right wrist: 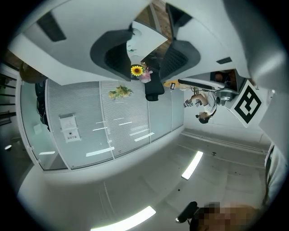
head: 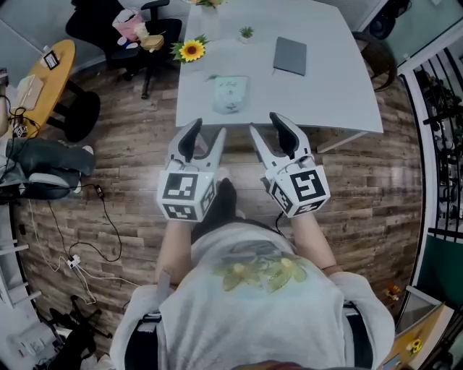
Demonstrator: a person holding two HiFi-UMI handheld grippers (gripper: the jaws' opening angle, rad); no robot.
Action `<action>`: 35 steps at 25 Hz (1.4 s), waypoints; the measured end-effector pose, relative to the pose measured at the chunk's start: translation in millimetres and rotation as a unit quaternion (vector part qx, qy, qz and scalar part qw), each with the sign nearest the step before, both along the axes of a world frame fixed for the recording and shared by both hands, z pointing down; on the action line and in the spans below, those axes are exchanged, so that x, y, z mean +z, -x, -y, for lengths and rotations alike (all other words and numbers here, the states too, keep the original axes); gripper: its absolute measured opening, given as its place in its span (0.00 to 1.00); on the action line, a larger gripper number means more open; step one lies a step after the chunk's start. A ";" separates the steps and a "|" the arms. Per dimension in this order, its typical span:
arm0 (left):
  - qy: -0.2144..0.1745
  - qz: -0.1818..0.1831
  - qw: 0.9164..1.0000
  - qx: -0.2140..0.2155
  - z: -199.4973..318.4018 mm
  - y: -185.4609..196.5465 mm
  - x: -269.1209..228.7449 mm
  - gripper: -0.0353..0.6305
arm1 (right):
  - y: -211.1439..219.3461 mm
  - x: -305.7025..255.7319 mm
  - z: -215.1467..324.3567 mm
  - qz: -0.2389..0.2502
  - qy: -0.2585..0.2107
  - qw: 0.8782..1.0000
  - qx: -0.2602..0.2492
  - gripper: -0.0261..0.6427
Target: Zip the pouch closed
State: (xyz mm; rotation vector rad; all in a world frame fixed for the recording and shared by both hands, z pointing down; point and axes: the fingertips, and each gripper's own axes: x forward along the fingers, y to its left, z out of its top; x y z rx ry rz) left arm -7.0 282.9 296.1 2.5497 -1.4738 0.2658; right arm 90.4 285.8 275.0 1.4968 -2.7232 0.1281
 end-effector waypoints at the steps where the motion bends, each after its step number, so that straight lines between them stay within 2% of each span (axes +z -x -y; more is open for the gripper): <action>1: 0.002 -0.001 1.000 0.002 6.1 0.9 1.5 0.38 | 1.0 2.0 6.4 -0.005 0.003 1.000 -0.002 0.34; 2: 0.005 -0.001 1.000 0.007 12.6 1.6 3.0 0.45 | 2.1 3.8 13.2 -0.009 0.006 1.000 -0.005 0.36; 5: 0.008 0.017 1.000 0.020 33.6 4.7 7.3 0.50 | 3.6 6.7 34.0 -0.024 0.013 1.000 -0.012 0.39; 8: 0.018 0.028 0.999 0.027 53.8 11.3 12.3 0.50 | 2.8 8.2 53.0 -0.035 0.016 0.999 -0.019 0.39; 12: 0.039 0.023 0.999 0.027 83.4 22.5 20.2 0.50 | 0.2 16.9 77.6 -0.057 0.024 0.998 -0.033 0.39; 20: 0.075 0.040 0.995 0.051 131.2 32.8 42.5 0.50 | 1.7 49.3 124.9 -0.086 0.074 0.992 -0.045 0.39; 26: 0.105 0.033 0.993 0.053 161.4 42.6 66.4 0.50 | 14.8 65.4 156.8 -0.109 0.093 0.988 -0.059 0.39; 35: 0.144 0.031 0.988 0.056 197.7 53.4 96.5 0.50 | 21.4 85.8 192.1 -0.115 0.113 0.985 -0.055 0.39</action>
